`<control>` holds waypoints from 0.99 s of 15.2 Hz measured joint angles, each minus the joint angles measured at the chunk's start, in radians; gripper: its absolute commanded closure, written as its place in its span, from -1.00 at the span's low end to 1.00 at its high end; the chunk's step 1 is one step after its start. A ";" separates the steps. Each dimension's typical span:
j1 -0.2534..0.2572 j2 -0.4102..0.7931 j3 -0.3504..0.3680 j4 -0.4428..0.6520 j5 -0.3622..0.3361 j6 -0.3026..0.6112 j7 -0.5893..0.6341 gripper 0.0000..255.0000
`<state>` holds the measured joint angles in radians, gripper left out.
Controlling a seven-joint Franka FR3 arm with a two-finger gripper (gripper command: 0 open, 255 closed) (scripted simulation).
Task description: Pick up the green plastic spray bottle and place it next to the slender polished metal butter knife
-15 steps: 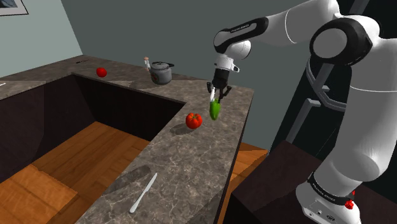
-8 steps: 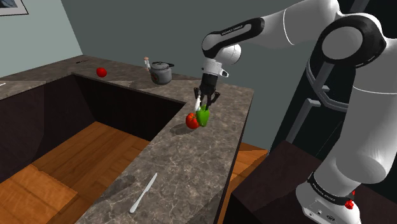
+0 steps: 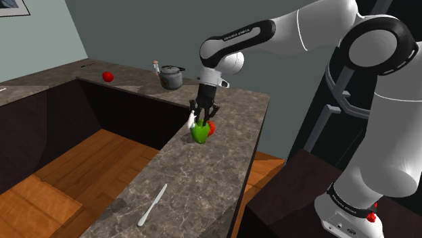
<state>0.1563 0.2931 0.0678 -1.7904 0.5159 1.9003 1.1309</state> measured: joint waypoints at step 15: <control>0.196 0.145 0.098 0.155 -0.007 0.132 0.257 1.00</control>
<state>0.3524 0.4384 0.1659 -1.6352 0.5090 2.0321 1.3882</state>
